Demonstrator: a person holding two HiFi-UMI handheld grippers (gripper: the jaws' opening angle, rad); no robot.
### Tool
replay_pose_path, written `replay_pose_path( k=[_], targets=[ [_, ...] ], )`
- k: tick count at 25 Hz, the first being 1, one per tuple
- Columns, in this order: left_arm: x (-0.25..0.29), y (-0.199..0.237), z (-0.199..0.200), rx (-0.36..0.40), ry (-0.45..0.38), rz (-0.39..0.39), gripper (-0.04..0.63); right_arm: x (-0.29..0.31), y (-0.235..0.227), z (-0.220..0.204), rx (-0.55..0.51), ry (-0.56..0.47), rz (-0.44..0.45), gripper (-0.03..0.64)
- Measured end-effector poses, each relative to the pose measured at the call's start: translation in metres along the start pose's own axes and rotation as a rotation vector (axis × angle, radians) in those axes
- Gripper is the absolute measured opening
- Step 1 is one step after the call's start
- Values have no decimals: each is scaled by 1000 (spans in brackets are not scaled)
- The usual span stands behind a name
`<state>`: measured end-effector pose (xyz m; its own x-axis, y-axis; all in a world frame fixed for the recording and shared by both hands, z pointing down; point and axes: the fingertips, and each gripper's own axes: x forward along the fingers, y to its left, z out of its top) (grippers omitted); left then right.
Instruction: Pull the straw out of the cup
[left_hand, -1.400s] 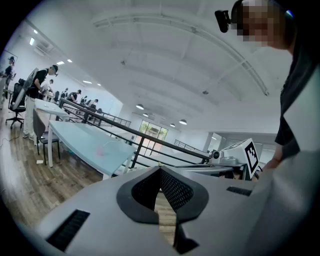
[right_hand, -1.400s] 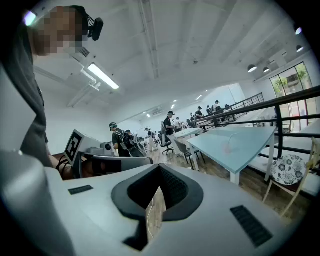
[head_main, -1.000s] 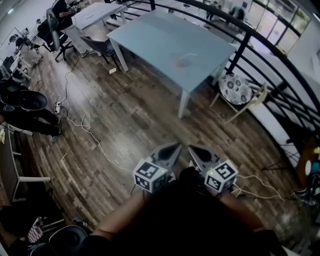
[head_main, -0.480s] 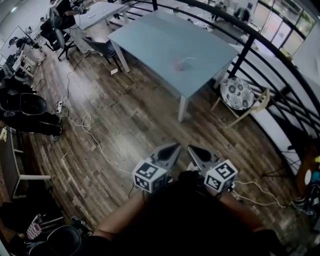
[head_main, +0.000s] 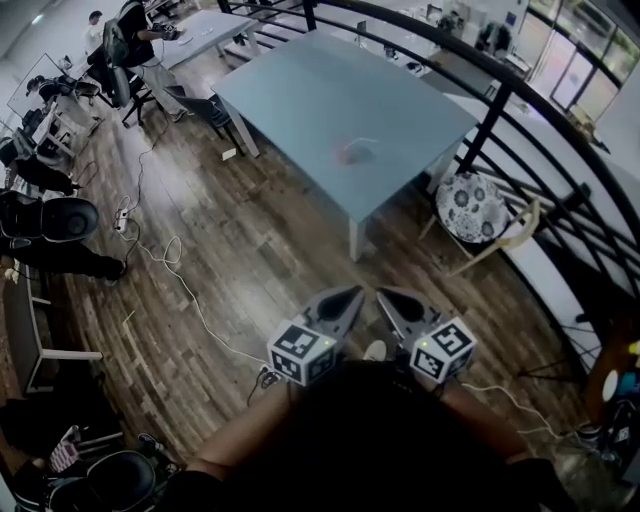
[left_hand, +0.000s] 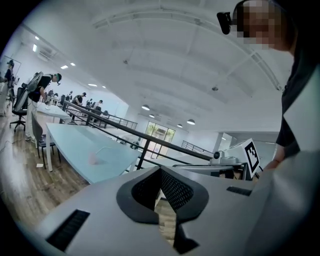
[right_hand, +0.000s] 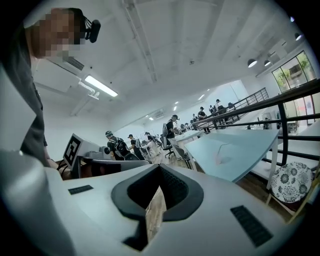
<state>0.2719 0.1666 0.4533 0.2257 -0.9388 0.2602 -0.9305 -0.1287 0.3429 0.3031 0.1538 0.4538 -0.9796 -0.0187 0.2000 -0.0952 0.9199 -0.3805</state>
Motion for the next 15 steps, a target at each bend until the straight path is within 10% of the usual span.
replay_pose_path(
  k=[15],
  targets=[
    [77,4,3,10,50,-15,11,-11,-83,19,16,-16,-51,12]
  ],
)
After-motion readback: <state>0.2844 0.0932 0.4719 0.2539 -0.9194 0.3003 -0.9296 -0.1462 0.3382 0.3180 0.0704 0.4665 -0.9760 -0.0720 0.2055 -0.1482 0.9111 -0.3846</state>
